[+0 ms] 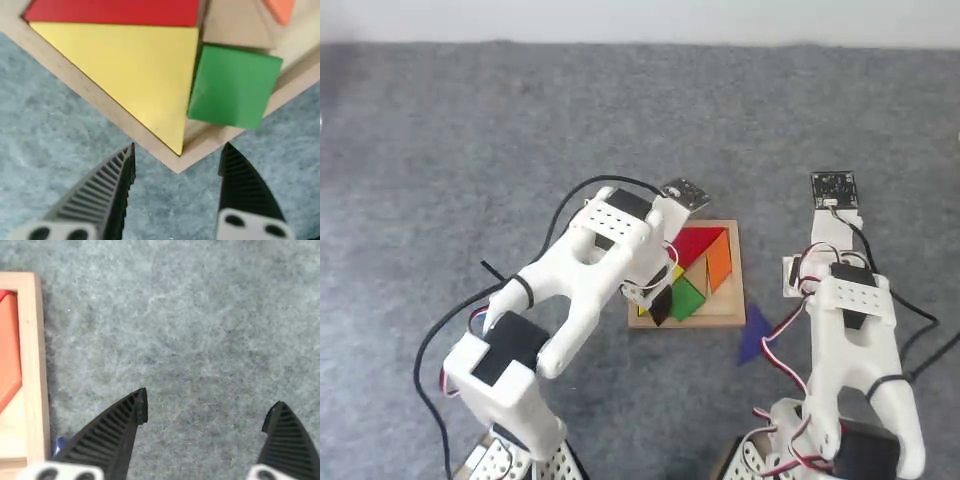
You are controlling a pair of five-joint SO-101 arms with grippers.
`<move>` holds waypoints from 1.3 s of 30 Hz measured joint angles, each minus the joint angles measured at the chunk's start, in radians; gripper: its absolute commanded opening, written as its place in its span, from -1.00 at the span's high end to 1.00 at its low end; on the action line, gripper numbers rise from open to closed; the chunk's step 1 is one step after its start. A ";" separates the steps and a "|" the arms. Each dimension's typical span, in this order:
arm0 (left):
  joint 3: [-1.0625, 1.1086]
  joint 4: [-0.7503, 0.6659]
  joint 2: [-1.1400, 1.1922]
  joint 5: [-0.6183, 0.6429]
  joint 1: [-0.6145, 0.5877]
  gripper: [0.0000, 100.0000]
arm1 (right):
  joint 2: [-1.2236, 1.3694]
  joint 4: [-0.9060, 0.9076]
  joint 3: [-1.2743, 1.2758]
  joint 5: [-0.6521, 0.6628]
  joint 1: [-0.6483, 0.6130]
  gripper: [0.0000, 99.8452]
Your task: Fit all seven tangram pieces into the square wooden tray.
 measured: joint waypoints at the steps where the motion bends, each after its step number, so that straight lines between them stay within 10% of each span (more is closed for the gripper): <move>1: 0.000 -0.011 -0.002 0.000 0.000 0.49 | 0.000 0.000 0.000 0.000 0.000 0.28; 39: -0.245 0.037 0.117 -0.005 0.000 0.49 | 0.000 0.000 0.000 0.000 0.000 0.28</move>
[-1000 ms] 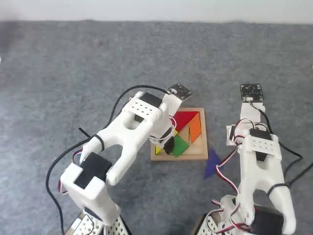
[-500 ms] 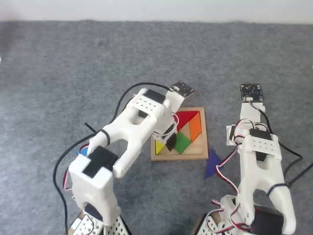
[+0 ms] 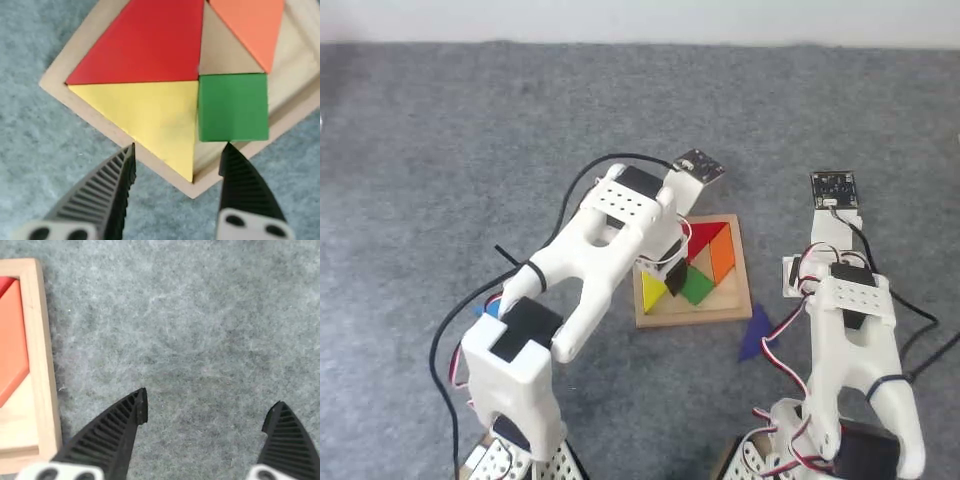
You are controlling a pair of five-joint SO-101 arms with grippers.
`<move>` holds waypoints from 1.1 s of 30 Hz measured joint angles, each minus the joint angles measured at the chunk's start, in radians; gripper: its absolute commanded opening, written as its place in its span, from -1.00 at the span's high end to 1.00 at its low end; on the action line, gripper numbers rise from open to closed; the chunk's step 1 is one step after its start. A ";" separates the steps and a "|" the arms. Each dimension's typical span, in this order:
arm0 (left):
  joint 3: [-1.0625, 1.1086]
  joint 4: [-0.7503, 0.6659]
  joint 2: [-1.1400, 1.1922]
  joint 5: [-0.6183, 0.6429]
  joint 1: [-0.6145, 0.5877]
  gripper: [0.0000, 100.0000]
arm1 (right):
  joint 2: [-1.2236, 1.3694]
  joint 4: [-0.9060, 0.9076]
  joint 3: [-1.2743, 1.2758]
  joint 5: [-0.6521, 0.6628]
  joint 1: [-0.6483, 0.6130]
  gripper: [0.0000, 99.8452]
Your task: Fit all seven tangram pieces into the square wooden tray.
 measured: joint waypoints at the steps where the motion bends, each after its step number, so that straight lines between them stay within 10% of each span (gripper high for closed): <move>1: -0.003 0.002 -0.002 0.002 0.000 0.49 | 0.000 0.000 0.000 0.000 0.000 0.28; 12: 0.002 0.017 -0.044 -0.020 -0.054 0.49 | 0.000 0.003 0.000 0.008 0.020 0.28; 21: -0.002 0.018 -0.169 0.141 -0.417 0.49 | 0.000 0.371 -0.149 0.012 -0.075 0.28; 33: 0.023 0.037 -0.169 -0.250 -0.927 0.49 | -0.041 0.632 -0.190 0.068 -0.373 0.28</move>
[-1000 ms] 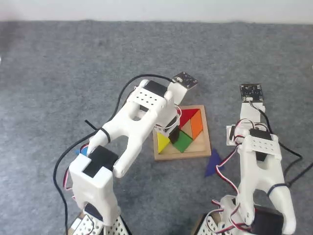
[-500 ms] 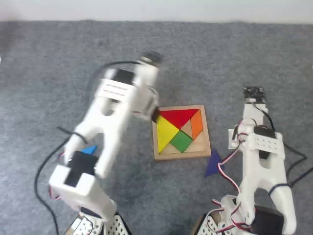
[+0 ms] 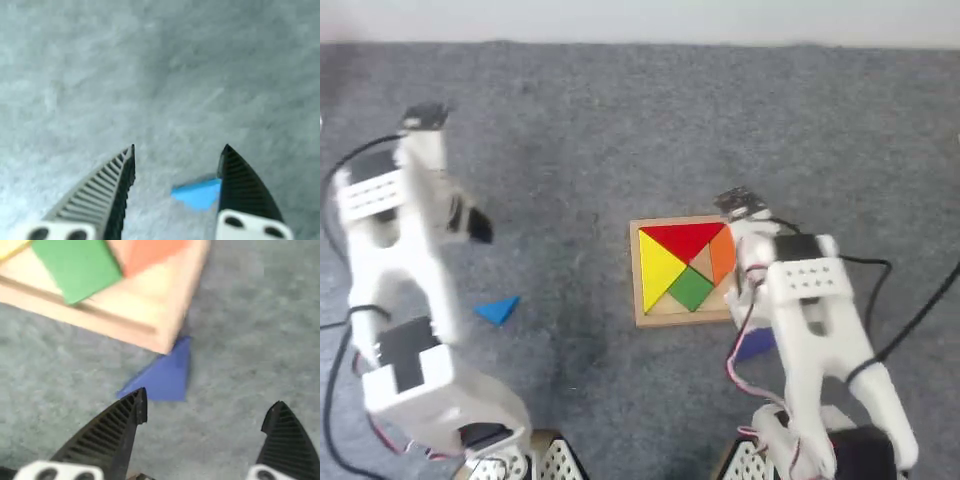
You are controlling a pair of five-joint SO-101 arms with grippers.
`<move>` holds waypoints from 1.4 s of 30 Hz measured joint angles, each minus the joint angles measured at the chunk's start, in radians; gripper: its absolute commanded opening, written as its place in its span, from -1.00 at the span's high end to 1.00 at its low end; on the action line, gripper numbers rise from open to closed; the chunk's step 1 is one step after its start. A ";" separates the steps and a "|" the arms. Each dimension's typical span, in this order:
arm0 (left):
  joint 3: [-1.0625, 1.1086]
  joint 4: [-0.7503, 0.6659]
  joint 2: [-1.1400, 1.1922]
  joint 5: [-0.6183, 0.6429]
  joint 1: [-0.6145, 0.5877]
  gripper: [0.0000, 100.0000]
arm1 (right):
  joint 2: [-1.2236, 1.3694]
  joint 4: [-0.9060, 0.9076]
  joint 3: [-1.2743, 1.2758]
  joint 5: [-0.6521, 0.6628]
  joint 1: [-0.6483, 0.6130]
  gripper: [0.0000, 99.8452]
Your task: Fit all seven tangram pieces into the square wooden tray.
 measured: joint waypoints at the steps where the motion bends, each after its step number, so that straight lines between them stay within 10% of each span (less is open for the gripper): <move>1: 0.020 0.002 0.000 -0.038 -0.018 0.49 | -0.028 -0.031 0.032 -0.015 -0.012 0.28; 9: 0.106 -0.014 0.000 -0.394 -0.104 0.49 | -0.210 -0.104 0.123 -0.055 0.081 0.28; 18: 0.135 0.015 -0.014 -0.657 0.057 0.49 | -0.140 -0.321 0.221 -0.055 0.215 0.28; 25: 0.476 -0.285 -0.244 -0.896 0.005 0.48 | -0.104 -0.367 0.224 -0.077 0.348 0.28; 29: 0.646 -0.453 -0.315 -0.988 -0.023 0.48 | -0.104 -0.371 0.224 -0.081 0.394 0.28; 42: 0.654 -0.325 -0.408 -1.122 0.002 0.48 | -0.104 -0.480 0.319 -0.081 0.394 0.28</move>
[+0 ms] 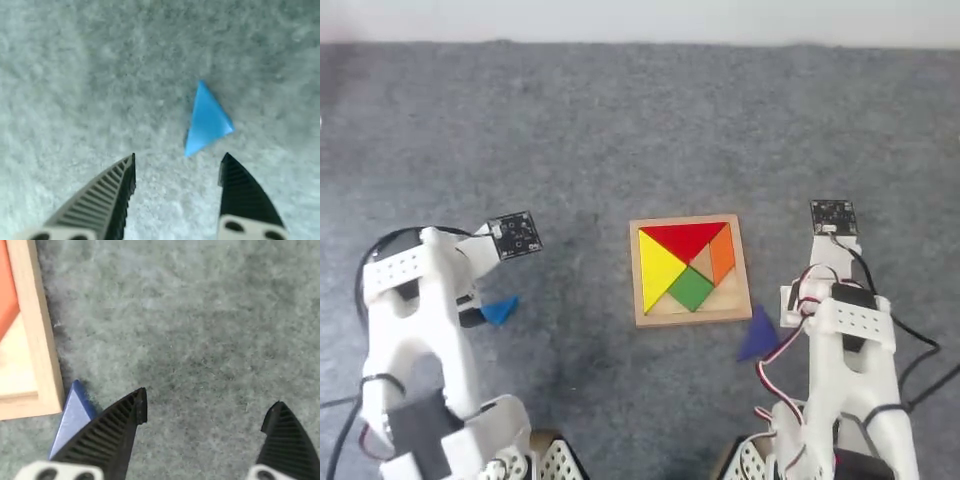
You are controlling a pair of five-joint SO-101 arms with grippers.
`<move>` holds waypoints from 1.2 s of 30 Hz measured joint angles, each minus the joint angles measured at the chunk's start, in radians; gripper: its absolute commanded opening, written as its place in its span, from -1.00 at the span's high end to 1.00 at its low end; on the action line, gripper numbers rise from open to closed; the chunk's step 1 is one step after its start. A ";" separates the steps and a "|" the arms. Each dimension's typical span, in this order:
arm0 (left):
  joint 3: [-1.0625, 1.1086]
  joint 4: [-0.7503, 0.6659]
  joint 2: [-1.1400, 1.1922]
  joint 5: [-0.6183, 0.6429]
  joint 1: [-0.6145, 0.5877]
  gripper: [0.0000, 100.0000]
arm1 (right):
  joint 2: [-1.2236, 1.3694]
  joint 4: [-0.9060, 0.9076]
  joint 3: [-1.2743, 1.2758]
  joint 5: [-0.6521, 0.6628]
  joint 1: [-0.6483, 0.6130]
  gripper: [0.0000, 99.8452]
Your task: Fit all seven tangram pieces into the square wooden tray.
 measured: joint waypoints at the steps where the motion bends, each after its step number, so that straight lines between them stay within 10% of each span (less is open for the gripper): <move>1: -0.008 0.028 -0.018 0.002 0.000 0.49 | 0.000 -0.003 0.000 0.000 0.000 0.28; 36: -0.023 -0.069 0.230 0.147 0.120 0.57 | 0.000 -0.005 0.000 -0.003 0.000 0.28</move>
